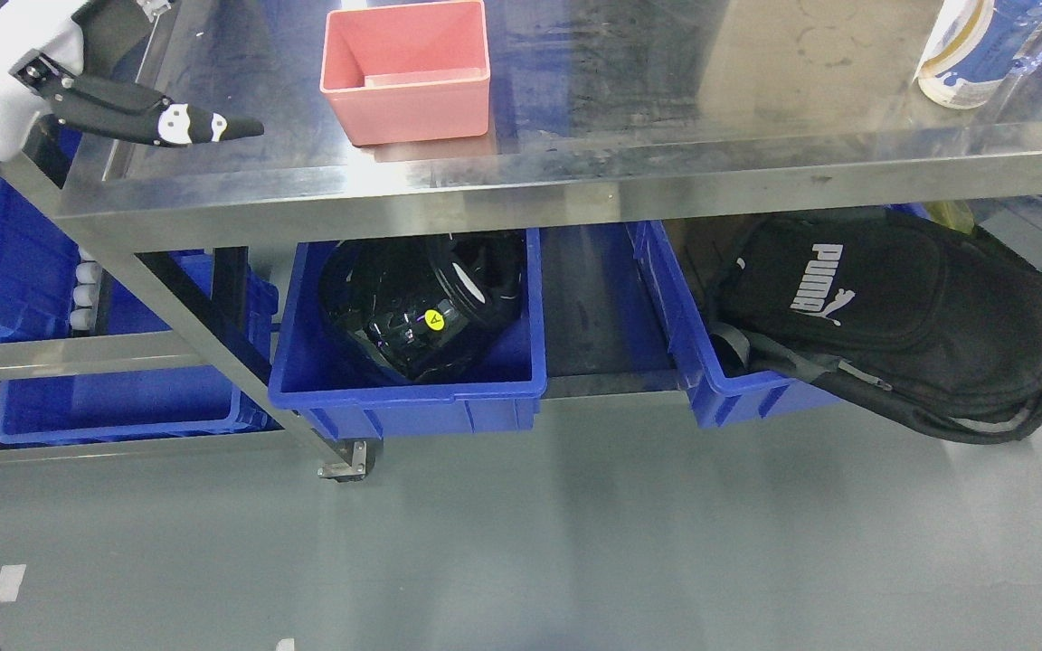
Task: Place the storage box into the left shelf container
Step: 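Raise the left hand and reach toward the pink box on the table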
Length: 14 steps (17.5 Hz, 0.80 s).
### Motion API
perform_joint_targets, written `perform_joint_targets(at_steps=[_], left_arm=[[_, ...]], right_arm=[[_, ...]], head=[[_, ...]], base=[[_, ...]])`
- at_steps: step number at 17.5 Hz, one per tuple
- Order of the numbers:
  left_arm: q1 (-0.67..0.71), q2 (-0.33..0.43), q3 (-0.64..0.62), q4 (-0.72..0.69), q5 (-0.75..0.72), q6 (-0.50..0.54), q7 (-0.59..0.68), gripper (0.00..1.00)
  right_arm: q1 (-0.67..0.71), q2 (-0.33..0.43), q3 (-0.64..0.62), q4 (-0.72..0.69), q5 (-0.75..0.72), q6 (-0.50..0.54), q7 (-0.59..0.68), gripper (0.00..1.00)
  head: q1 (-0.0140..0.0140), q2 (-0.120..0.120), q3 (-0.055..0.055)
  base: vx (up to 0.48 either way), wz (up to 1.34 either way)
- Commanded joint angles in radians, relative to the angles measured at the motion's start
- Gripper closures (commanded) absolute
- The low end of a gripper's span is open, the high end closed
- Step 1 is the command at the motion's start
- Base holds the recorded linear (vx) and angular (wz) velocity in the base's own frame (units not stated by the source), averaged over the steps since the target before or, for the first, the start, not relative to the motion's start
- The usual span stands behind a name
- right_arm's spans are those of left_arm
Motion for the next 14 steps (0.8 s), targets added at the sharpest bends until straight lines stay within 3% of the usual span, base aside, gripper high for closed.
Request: perform_joint_targets(at_steps=[1,5,14], left_arm=[[-0.148,0.210,-0.345,0.143,-0.143,0.002,-0.075,0.00],[-0.194,0.118,-0.449,0.218,-0.198,0.005,-0.089,0.02],[-0.331,-0.214,-0.488,0.453,-0.404,0.002,-0.088,0.03]], right_arm=[[-0.006,-0.017,-0.003,-0.017,-0.002,-0.001,-0.003,0.00],[-0.006,-0.017,-0.003,-0.017,-0.002,-0.001,-0.004,0.00],[-0.006,-0.017,-0.003,-0.017,-0.002,-0.001,-0.003,0.00]], head=[[0.0000,0.000,0.000],[0.0000,0.000,0.000],[0.0000,0.000,0.000]], base=[[0.000,0.00],[0.000,0.00],[0.000,0.00]])
